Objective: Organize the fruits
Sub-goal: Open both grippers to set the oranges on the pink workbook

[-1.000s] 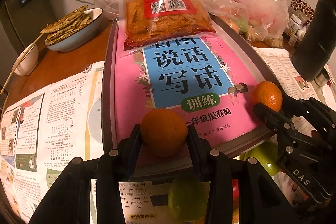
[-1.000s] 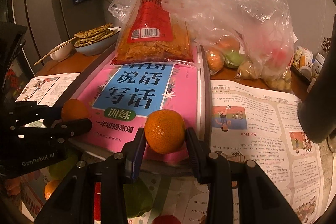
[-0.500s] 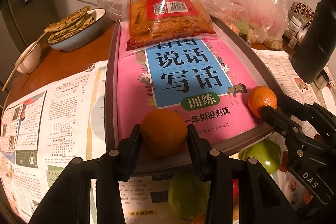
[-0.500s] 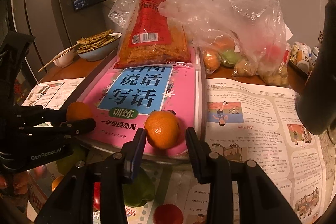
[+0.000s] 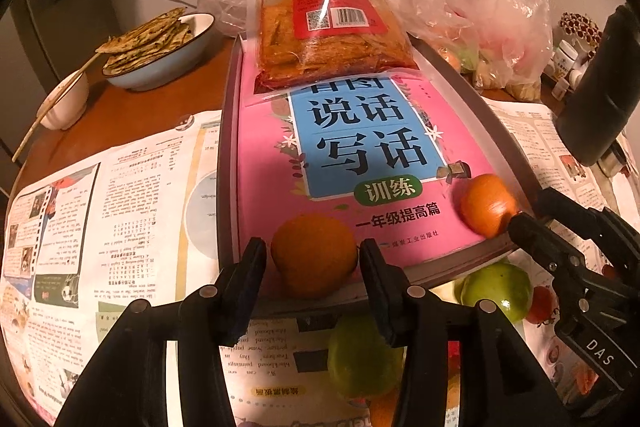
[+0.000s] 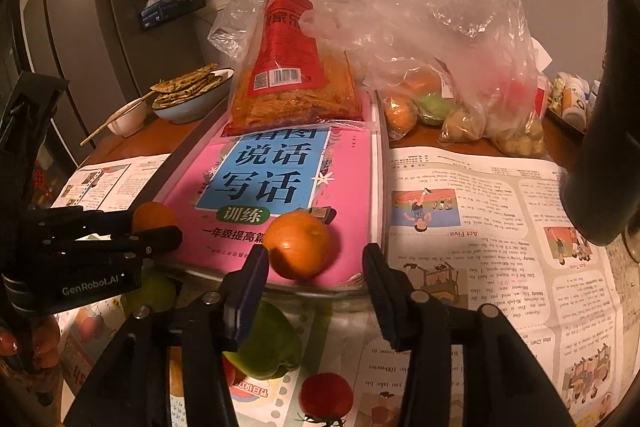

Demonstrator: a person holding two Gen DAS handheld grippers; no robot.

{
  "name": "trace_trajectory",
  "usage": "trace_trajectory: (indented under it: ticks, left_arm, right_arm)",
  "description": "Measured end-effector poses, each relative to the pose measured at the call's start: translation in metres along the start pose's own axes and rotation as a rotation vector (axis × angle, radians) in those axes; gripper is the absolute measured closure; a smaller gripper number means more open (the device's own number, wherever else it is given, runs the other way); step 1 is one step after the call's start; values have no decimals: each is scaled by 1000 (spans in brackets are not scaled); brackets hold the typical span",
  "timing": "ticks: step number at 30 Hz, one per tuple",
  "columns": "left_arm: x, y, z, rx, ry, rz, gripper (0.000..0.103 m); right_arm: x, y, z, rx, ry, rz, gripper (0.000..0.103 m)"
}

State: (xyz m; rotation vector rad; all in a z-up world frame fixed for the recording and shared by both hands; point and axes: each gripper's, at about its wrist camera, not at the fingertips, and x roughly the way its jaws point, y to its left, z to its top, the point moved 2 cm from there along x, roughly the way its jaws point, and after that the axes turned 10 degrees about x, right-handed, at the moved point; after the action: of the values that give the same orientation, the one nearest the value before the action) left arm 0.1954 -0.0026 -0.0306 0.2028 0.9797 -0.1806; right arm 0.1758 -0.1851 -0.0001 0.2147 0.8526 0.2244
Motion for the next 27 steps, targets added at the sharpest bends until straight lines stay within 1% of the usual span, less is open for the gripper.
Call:
trace_trajectory:
  ticks: [4,6,8,10,12,14,16,17,21,27]
  left_arm:
    - [-4,0,-2,-1,-2,8,51]
    - [-5,1,-3,-4,-3,7,50]
    - [-9,0,-4,-8,-11,6,46]
    - [-12,0,-5,-11,-19,7,45]
    - [-18,0,-4,-12,-31,6,44]
    - [-25,-2,-4,-11,-44,6,39]
    - [-30,-3,-3,-7,-57,7,35]
    - [-35,-4,-2,-4,-67,7,34]
    - [-45,-6,1,7,-99,14,30]
    - [-54,-4,3,-7,-130,19,28]
  right_arm:
    - [-5,-1,-1,12,-12,12,48]
    - [-8,-2,-2,20,-16,17,48]
    - [-12,-2,-1,23,-23,15,46]
    - [-16,-4,0,27,-40,14,41]
    - [-22,-5,3,38,-60,24,40]
    - [-29,-8,5,49,-80,30,38]
    - [-34,-11,7,61,-95,34,30]
    - [-35,-11,8,67,-100,35,29]
    - [-39,-14,11,82,-113,41,28]
    - [-44,-13,10,83,-121,45,26]
